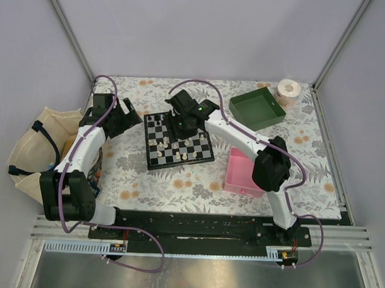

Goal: Set up the chess pieces on the board

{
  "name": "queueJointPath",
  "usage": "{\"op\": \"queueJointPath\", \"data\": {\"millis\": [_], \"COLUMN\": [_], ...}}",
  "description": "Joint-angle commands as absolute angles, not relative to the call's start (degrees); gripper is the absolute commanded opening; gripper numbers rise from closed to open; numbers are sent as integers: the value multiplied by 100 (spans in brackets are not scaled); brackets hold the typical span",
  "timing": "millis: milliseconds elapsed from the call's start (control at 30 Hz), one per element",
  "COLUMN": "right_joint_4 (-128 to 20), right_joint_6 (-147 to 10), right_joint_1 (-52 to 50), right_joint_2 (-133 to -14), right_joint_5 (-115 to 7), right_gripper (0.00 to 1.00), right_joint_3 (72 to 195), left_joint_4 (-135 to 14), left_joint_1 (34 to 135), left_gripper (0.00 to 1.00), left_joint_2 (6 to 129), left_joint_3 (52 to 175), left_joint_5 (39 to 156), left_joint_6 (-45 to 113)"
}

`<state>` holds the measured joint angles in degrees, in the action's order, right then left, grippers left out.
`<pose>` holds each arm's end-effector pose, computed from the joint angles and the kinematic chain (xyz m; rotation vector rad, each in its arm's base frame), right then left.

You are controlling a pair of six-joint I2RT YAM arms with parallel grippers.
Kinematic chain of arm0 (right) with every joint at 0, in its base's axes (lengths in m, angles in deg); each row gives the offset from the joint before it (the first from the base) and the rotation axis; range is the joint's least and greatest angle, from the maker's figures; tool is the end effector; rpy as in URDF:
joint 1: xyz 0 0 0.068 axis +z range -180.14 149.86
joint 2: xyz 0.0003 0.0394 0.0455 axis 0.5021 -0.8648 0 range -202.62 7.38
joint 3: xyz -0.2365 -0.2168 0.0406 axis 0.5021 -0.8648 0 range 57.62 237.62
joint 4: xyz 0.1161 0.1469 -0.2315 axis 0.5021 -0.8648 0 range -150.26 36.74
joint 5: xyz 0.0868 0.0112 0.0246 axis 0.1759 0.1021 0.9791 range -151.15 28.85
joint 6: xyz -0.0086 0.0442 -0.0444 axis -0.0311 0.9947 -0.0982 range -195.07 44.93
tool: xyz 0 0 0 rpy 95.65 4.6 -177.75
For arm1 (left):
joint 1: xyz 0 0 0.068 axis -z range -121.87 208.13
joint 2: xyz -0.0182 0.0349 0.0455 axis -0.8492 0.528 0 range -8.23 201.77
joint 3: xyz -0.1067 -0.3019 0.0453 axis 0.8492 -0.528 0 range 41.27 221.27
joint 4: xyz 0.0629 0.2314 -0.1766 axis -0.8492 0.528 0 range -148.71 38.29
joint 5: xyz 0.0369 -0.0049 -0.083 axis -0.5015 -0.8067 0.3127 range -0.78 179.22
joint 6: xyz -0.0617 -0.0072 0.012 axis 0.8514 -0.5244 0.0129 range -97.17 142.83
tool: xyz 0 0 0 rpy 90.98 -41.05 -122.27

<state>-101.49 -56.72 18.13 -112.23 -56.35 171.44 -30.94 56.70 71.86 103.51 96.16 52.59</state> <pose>0.3539 0.4028 0.3203 -0.7071 2.5087 0.5560 0.3395 0.0025 0.3076 -0.5861 2.3199 -0.3794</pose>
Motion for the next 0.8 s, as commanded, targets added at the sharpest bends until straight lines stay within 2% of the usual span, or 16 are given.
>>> {"op": "queueJointPath", "data": {"millis": [0,233,467,767], "right_joint_4": [-10529,-10977,-11135,-11241], "right_joint_6": [-5845,-5924,-5995,-5977], "right_joint_1": [1899,1978,2084,2137], "right_joint_2": [-11636,-12146,-12436,-12700], "right_joint_5": [-6079,-6211,-6132,-6132], "right_gripper": [60,58,53,53], "right_joint_3": [17714,18286,18435,18594], "left_joint_4": [-3147,-3269,-3357,-3357], "left_joint_1": [5628,5628,5620,5628], "left_gripper": [99,99,99,99], "left_joint_2": [7017,6981,6964,6964], "left_joint_3": [10491,10368,10262,10271], "left_joint_5": [9740,9871,9881,9880], "left_joint_6": [5192,5263,5307,5298]}}
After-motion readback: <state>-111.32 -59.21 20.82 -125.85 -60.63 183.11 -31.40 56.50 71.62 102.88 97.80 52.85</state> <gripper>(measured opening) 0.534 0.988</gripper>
